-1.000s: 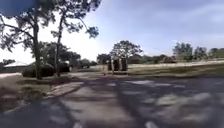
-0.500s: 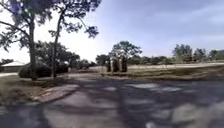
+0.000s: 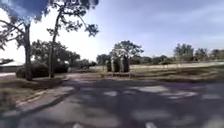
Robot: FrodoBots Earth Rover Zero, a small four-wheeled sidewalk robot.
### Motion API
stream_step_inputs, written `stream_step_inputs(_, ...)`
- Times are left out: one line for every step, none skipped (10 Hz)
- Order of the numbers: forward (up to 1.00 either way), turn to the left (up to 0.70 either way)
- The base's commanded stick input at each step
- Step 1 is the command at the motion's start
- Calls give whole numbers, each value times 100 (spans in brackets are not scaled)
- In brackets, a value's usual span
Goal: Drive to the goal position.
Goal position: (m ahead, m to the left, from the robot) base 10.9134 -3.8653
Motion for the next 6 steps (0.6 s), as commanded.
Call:
stream_step_inputs(100,1)
stream_step_inputs(100,1)
stream_step_inputs(100,2)
stream_step_inputs(100,38)
stream_step_inputs(100,39)
stream_step_inputs(100,39)
